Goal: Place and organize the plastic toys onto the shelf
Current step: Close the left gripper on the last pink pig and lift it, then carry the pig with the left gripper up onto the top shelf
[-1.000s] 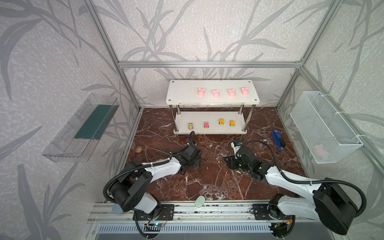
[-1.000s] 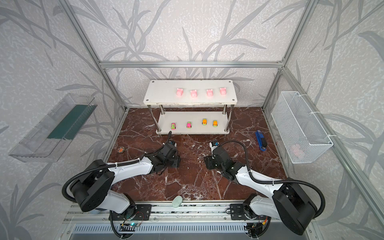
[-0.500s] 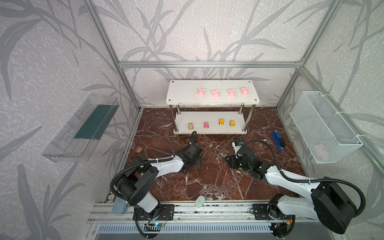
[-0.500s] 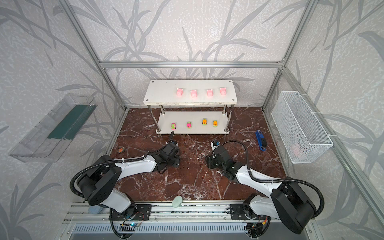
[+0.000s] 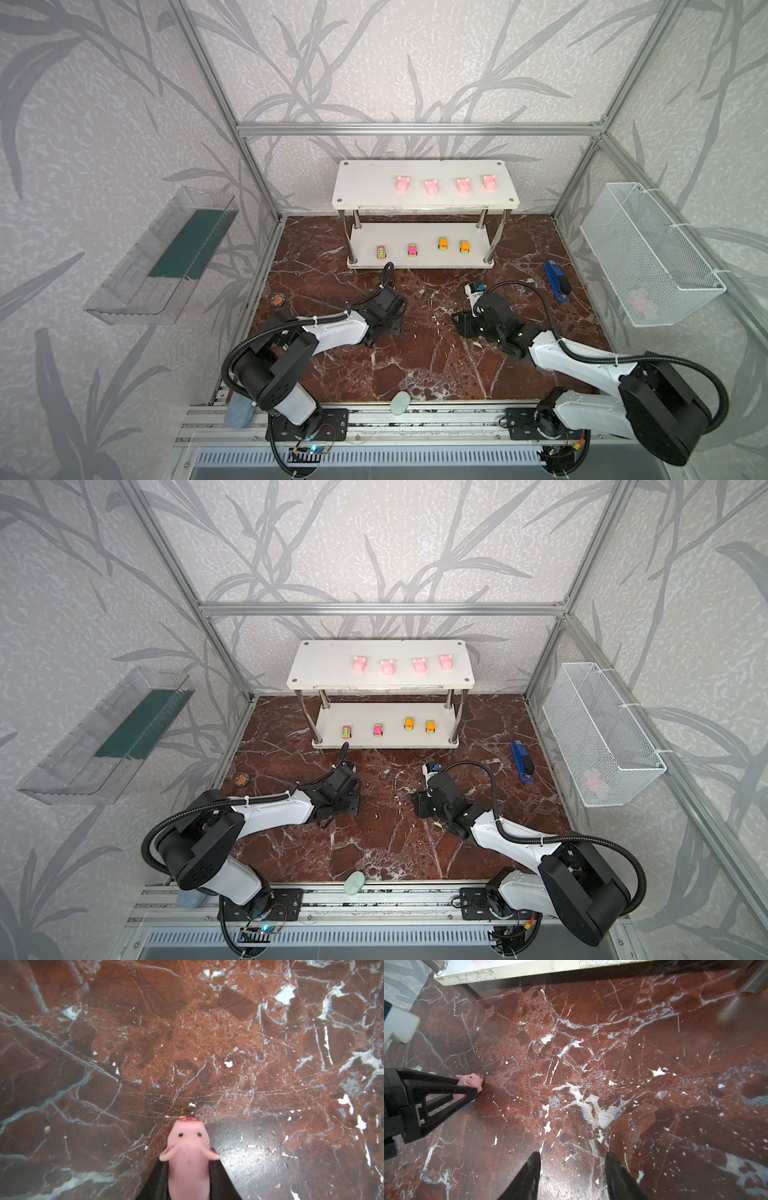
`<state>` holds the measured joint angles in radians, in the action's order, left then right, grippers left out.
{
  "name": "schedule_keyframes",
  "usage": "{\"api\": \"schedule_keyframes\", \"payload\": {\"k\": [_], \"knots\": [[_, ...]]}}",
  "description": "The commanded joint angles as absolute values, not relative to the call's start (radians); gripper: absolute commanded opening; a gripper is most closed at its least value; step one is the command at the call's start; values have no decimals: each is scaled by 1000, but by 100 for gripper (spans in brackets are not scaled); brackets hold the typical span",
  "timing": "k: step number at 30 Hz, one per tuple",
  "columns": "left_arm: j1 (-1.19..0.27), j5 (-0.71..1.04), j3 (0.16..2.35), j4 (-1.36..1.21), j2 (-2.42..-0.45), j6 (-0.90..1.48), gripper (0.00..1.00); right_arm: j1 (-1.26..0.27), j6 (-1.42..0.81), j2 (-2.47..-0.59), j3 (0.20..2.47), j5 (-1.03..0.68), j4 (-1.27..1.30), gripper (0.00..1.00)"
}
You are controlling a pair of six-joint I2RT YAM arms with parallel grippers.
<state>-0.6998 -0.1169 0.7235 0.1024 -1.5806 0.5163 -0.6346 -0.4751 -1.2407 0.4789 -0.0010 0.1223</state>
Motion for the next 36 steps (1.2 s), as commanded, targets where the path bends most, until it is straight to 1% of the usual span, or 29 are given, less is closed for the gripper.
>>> {"api": "schedule_keyframes", "payload": {"k": [1,5,9,13,17,23,29,36], "knots": [[-701,-147,768,158,-1541,524,27,-628,-476,-1247,468,-5,138,51],[-701,-195,839,290,-1455,509,27,-626,-476,-1244,468,-5,135,52],[-697,-273,969,460,-1343,456,27,-624,-476,-1244,466,-5,134,51],[-669,-307,1210,674,-1286,400,27,-624,-482,-1257,468,-12,142,51],[-626,-303,1463,818,-1298,358,27,-623,-491,-1275,471,-27,158,51],[-527,-236,1785,870,-1404,307,28,-624,-494,-1291,477,-46,164,51],[-470,-193,2070,910,-1607,268,28,-623,-483,-1272,478,-37,143,51],[-442,-239,2320,964,-1813,228,28,-623,-474,-1268,477,-26,134,51]]}}
